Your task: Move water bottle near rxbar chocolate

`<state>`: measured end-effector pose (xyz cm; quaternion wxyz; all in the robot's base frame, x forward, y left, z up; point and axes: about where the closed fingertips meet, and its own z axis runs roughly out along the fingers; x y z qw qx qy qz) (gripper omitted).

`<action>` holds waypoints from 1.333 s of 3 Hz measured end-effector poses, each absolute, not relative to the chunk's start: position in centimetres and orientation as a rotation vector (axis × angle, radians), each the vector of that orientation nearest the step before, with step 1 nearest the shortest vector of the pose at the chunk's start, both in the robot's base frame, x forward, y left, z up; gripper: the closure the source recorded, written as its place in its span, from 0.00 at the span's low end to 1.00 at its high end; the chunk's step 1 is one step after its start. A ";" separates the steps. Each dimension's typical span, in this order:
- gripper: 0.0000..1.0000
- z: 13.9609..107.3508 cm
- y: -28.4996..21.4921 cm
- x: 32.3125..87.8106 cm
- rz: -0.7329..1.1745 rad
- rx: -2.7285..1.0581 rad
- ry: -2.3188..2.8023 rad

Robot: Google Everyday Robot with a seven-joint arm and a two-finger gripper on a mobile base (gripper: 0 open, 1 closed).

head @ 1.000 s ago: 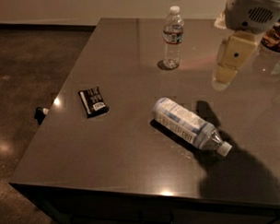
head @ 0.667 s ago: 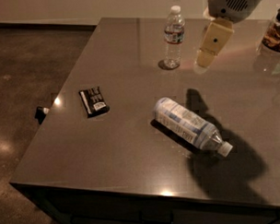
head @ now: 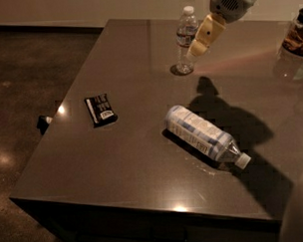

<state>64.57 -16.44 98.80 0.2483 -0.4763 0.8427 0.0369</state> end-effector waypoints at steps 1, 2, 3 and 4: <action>0.00 97.5 -16.4 67.7 0.182 -1.160 2.298; 0.00 96.9 -16.2 70.4 0.250 -1.038 2.273; 0.00 96.9 -15.6 72.6 0.299 -0.949 2.227; 0.03 97.4 -15.0 74.8 0.340 -0.868 2.166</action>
Offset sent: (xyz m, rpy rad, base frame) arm 0.0955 -0.0005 -0.0161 0.3398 -0.0992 -0.2228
